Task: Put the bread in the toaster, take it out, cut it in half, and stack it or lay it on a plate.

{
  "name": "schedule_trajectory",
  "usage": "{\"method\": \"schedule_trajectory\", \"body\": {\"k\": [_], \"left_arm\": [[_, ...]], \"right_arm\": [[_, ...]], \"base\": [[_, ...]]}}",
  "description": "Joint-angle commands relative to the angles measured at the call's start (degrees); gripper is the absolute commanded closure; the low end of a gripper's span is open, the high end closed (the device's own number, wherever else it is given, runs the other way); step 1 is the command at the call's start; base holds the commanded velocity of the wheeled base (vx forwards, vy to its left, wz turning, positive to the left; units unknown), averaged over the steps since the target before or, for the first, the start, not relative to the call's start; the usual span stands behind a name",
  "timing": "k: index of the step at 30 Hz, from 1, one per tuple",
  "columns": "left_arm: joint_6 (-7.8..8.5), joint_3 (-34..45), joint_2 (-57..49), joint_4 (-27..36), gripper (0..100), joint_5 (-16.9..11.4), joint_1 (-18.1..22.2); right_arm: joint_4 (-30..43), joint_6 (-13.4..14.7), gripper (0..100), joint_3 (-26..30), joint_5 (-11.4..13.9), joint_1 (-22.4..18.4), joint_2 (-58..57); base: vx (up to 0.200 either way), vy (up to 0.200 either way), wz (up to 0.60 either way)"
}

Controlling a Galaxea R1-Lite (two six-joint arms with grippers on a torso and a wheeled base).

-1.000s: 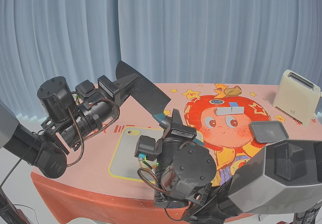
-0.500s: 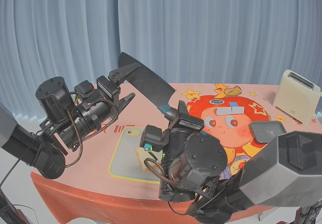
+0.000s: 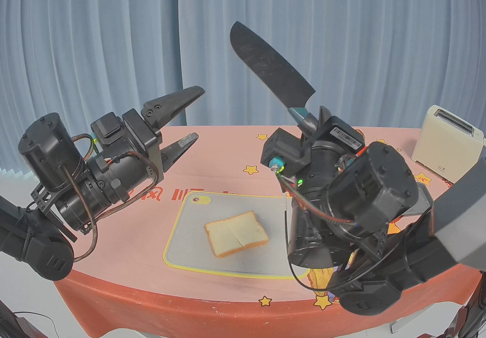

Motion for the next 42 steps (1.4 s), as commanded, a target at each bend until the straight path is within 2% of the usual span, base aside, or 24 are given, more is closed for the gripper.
{"method": "schedule_trajectory", "body": {"k": [1, 5, 9, 12, 17, 26, 33, 34, 35, 38, 42], "left_arm": [[0.17, 0.6, -4.6, 0.0, 0, -0.1, -1.1], [1.49, 1.6, -5.9, -0.1, 0, -0.4, -1.1], [2.72, 1.8, -6.3, -0.1, 0, -0.8, -1.1], [2.81, 1.7, -6.2, -0.2, 0, -0.7, -1.1], [2.81, 1.7, -6.2, -0.2, 0, -0.7, -1.1], [2.90, 1.9, -6.2, -0.2, 0, -0.8, -1.1], [3.34, 2.4, -6.3, -0.5, 0, -0.9, -1.1], [3.34, 2.4, -6.3, -0.5, 0, -0.9, -1.1], [3.69, 2.5, -6.3, -0.5, 0, -0.8, -1.1], [4.04, 2.5, -6.3, -0.5, 0, -0.9, -1.1], [4.04, 2.5, -6.3, -0.5, 0, -0.9, -1.1]], "right_arm": [[0.2, -0.1, 100, 3.5, 0.1, -1.6, -3.5], [3.1, -0.2, 100, 7.0, 0.2, -1.9, -4.4], [11.7, -0.2, 100, 9.6, 0.3, -1.8, -8.5], [20.1, -0.2, 100, 10.4, 0.5, -1.3, -12.3], [28.7, -0.2, 100, 9.9, 0.6, -1.2, -15.8], [41.3, -0.2, 100, 4.2, 0.6, -1.2, -18.0], [51.2, -0.2, 100, -2.4, 2.0, -1.5, -17.6], [51.4, -0.2, 100, -2.7, 2.2, -1.6, -17.6], [52.2, -0.2, 100, -3.9, 4.6, -2.1, -17.1], [53.3, -0.2, 100, -4.7, 8.1, -2.6, -16.1], [54.9, -0.2, 100, -5.9, 10.7, -2.6, -15.8]], "base": [[0.000, 0.000, 0.00], [0.000, 0.000, 0.00], [0.000, 0.000, 0.00], [0.000, 0.000, 0.00], [0.000, 0.000, 0.00], [0.000, 0.000, 0.00], [0.000, 0.000, 0.00], [0.000, 0.000, 0.00], [0.000, 0.000, 0.00], [0.000, 0.000, 0.00], [0.000, 0.000, 0.00]]}}
